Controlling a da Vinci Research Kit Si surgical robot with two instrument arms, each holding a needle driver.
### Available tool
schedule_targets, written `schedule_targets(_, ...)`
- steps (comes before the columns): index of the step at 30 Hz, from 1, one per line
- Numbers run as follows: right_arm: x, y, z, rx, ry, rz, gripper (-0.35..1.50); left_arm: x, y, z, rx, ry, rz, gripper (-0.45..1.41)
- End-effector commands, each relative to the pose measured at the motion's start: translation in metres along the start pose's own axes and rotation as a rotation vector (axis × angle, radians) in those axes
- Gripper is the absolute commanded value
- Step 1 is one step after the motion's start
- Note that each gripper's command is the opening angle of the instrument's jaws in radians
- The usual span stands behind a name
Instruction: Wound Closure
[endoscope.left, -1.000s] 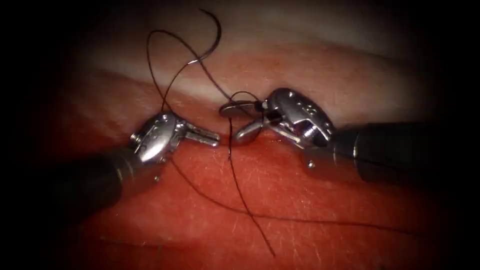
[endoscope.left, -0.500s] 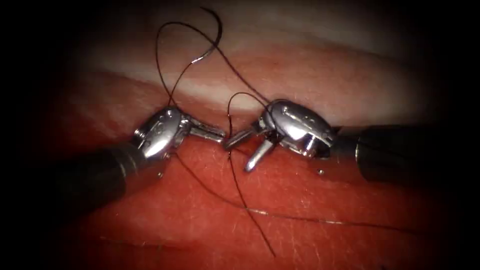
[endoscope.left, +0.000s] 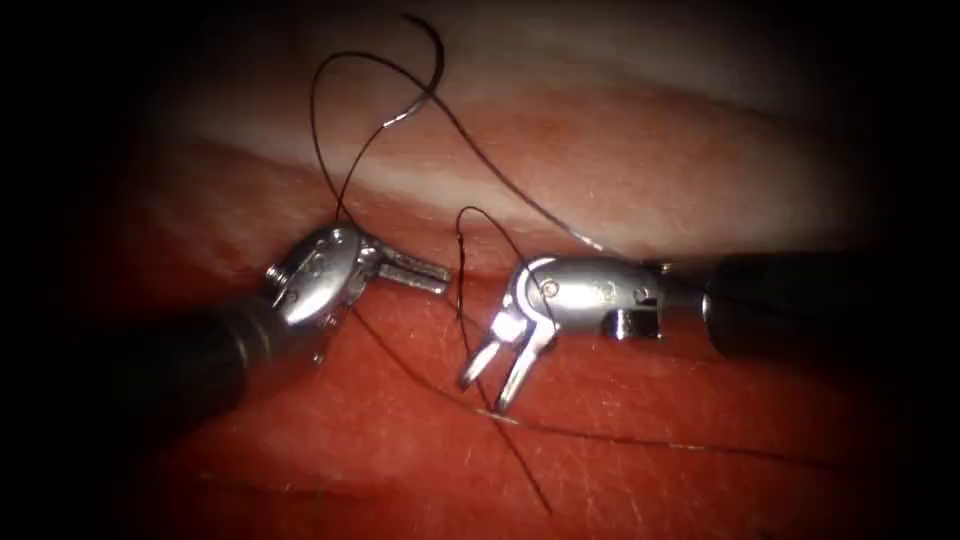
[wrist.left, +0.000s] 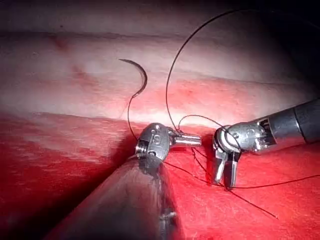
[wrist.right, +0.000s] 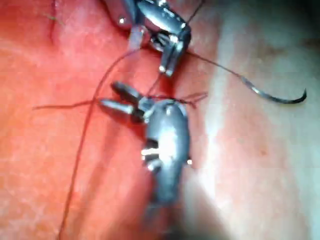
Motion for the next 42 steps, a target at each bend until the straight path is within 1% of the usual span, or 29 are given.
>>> schedule_targets(1,-0.0005,0.0006,0.0009,0.014,-0.016,-0.002,0.26,-0.0005,-0.0005,0.0004,-0.003,-0.002,0.001,-0.45)
schedule_targets(7,-0.0008,0.0008,0.0012,0.035,-0.054,-0.001,0.34,-0.0004,-0.0003,0.0004,-0.008,-0.004,0.0,-0.45)
schedule_targets(12,-0.0009,0.0007,0.0018,0.061,-0.08,0.001,0.34,-0.0004,-0.0003,0.0004,-0.008,-0.004,-0.005,-0.45)
schedule_targets(13,-0.0011,0.0004,0.0023,0.071,-0.08,-0.004,0.39,-0.0004,-0.0001,0.0004,-0.009,-0.004,-0.005,-0.45)
schedule_targets(15,-0.0015,-0.0001,0.0031,0.096,-0.084,-0.011,0.39,-0.0003,0.0001,0.0005,-0.012,-0.004,-0.005,-0.45)
schedule_targets(18,-0.002,-0.0002,0.0035,0.125,-0.091,0.003,0.37,-0.0001,0.0005,0.0005,-0.018,-0.006,-0.012,-0.45)
schedule_targets(21,-0.0021,-0.0002,0.0035,0.132,-0.108,0.005,0.37,0.0,0.0008,0.0006,-0.021,-0.005,-0.012,-0.45)
schedule_targets(24,-0.0021,-0.0001,0.0034,0.133,-0.114,0.006,0.32,0.0001,0.0009,0.0006,-0.022,-0.005,-0.012,-0.45)
schedule_targets(26,-0.0022,-0.0001,0.0035,0.144,-0.117,0.011,-0.06,0.0001,0.0009,0.0005,-0.023,-0.005,-0.018,-0.45)
schedule_targets(27,-0.0023,-0.0002,0.0035,0.152,-0.122,0.015,-0.35,0.0001,0.0009,0.0005,-0.023,-0.005,-0.018,-0.45)
schedule_targets(29,-0.0023,-0.0001,0.0035,0.169,-0.144,0.025,-0.35,0.0001,0.001,0.0004,-0.024,-0.005,-0.024,-0.45)
schedule_targets(31,-0.0022,0.0002,0.0034,0.168,-0.142,0.045,-0.35,0.0001,0.0011,0.0003,-0.025,-0.005,-0.024,-0.45)
schedule_targets(35,-0.0017,0.0006,0.0025,0.131,-0.149,0.147,-0.35,0.0001,0.0013,0.0,-0.027,-0.005,-0.024,-0.45)
schedule_targets(38,-0.0014,0.0006,0.0021,0.111,-0.144,0.183,-0.35,0.0001,0.0014,-0.0001,-0.028,-0.006,-0.023,-0.45)
schedule_targets(42,-0.0009,0.001,0.0011,0.053,-0.133,0.243,-0.35,-0.0001,0.0017,-0.0002,-0.031,-0.007,-0.033,-0.45)
